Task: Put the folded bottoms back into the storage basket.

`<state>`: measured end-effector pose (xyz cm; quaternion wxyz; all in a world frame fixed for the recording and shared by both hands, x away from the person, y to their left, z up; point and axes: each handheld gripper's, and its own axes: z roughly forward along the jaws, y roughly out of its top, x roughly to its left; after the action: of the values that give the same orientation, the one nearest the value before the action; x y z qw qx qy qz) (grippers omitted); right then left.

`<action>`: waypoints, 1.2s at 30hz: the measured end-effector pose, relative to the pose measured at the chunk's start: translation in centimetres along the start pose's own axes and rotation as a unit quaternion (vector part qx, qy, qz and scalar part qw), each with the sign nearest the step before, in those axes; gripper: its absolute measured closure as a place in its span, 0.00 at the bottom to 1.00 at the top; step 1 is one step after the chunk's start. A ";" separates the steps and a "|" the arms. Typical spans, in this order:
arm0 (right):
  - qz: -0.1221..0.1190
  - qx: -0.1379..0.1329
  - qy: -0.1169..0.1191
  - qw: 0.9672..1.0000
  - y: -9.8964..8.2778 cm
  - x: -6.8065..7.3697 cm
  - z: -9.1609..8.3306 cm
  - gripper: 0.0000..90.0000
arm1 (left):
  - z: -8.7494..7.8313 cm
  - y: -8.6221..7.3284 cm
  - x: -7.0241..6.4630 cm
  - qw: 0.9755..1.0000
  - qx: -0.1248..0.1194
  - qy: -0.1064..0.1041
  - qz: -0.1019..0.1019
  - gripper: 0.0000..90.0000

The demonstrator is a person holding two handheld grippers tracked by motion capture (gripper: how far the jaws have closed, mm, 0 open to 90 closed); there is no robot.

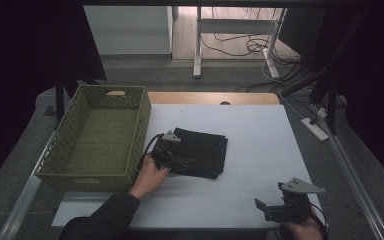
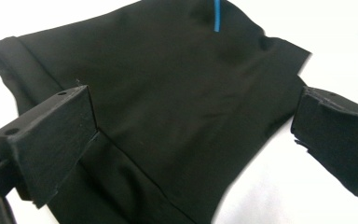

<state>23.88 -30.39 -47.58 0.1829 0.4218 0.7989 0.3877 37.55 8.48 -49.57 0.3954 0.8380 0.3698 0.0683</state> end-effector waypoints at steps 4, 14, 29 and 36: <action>0.000 0.001 0.000 1.000 0.0 0.0 0.0 0.00 | 0.5 0.5 0.9 1.000 -0.003 0.003 -0.012 0.00; 0.001 0.001 0.001 1.000 0.0 0.0 0.0 0.00 | 1.5 1.8 2.8 0.999 0.001 0.025 -0.021 0.00; 0.000 0.003 0.003 1.000 0.0 0.0 0.1 0.00 | 3.5 2.5 5.5 0.995 0.029 0.074 -0.052 0.04; 0.000 0.003 0.004 1.000 0.0 0.0 0.1 0.00 | 4.6 2.2 7.1 0.991 0.045 0.094 -0.082 0.11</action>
<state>23.98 -30.36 -47.63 0.1780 0.4210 0.8008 0.3869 45.82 9.55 -52.37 0.3251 0.8118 0.4751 0.0977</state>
